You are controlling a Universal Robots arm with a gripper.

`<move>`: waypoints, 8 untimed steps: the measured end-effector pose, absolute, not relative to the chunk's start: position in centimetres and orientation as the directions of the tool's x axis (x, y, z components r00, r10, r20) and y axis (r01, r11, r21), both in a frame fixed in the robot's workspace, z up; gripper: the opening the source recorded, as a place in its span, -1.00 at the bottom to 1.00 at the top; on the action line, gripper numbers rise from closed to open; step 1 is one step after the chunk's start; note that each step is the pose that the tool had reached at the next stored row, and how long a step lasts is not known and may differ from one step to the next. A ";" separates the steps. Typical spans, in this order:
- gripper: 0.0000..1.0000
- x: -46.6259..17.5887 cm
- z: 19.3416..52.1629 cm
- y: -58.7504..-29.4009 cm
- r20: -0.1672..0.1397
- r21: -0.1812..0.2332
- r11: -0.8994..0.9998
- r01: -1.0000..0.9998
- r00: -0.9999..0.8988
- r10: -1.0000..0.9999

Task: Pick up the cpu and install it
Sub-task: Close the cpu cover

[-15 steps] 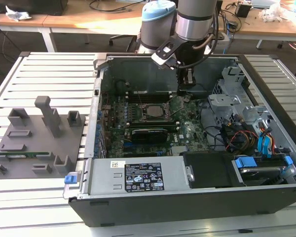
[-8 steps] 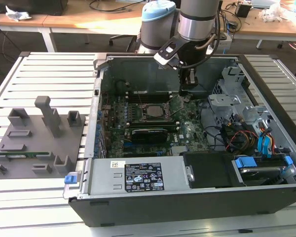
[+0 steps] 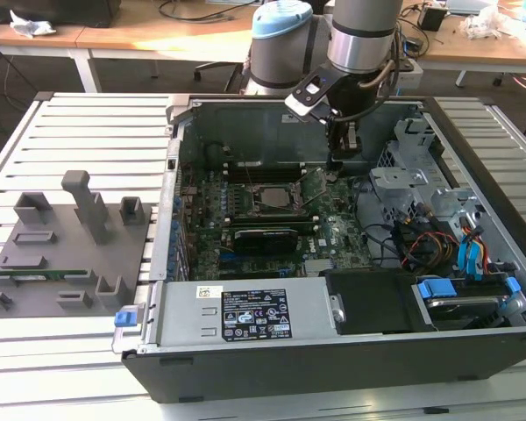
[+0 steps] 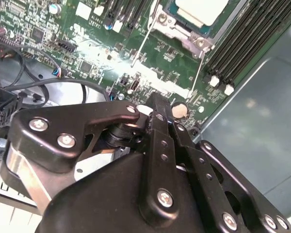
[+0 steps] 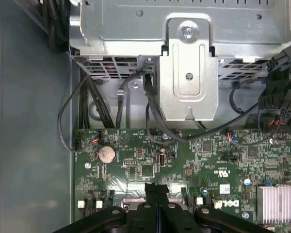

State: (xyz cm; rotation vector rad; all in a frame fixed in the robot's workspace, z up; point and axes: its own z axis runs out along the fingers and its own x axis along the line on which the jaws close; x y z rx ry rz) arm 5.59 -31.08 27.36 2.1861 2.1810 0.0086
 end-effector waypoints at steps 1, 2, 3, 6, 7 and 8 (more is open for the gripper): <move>-0.79 5.6 27.4 -31.1 -0.034 0.042 -0.002 0.999 0.003 0.999; -0.79 5.6 27.4 -31.1 -0.034 0.042 -0.002 0.999 0.003 0.999; -0.79 5.6 27.3 -31.1 -0.034 0.042 -0.002 0.999 0.003 0.999; -0.79 5.6 27.0 -31.1 -0.034 0.042 -0.002 0.999 0.003 0.999; -0.79 5.6 27.0 -31.1 -0.034 0.042 -0.002 0.999 0.003 0.999; -0.79 5.6 27.0 -31.1 -0.034 0.042 -0.002 0.999 0.003 0.999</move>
